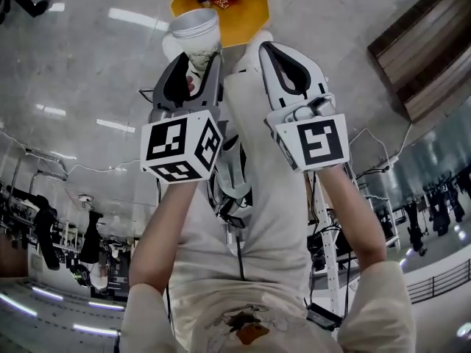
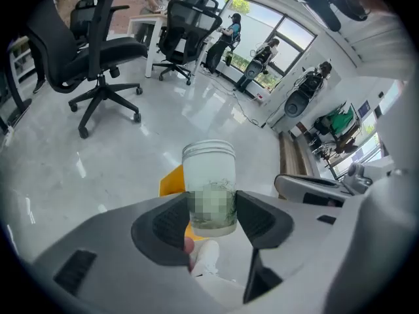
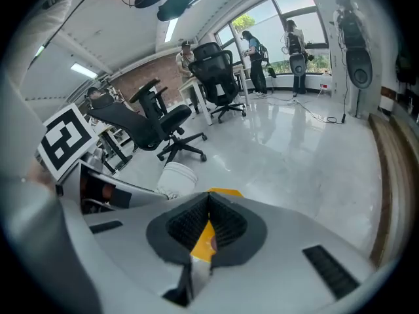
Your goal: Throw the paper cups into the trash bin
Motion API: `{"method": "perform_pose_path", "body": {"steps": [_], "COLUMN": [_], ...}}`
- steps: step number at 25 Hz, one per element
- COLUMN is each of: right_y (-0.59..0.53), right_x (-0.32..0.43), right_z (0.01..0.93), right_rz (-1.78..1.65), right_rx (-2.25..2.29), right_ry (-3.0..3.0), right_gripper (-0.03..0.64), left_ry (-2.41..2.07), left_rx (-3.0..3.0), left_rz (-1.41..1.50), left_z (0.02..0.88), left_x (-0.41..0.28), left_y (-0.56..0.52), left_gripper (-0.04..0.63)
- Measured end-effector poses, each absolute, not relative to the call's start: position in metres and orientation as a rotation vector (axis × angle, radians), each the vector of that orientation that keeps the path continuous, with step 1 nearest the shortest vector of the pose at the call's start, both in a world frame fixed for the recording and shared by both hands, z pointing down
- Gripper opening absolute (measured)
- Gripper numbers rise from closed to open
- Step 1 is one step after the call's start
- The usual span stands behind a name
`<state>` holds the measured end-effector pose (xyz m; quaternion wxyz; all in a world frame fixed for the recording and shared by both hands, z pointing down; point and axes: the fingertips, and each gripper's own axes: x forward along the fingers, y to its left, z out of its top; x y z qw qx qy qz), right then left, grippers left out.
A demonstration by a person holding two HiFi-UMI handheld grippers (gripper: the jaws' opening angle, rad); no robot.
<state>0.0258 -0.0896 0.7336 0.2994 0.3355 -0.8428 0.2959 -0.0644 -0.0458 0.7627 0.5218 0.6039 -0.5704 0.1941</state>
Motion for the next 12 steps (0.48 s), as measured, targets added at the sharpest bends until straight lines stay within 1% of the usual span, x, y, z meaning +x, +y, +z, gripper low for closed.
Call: {"method": "perform_pose_path", "body": {"steps": [7, 12], "right_y": [-0.098, -0.103], "right_x": [0.029, 0.028], "right_z": [0.822, 0.856], "right_rz": [0.814, 0.87], "right_rx": [0.918, 0.983], "right_ry": [-2.179, -2.146], "right_gripper": [0.008, 0.008], "left_ry": [-1.342, -1.307], "left_rx": [1.372, 1.349], "left_rz": [0.5, 0.563], "left_z": [0.843, 0.888], "left_x": [-0.054, -0.055], "left_y": [-0.043, -0.046], "left_gripper": [0.23, 0.23]}}
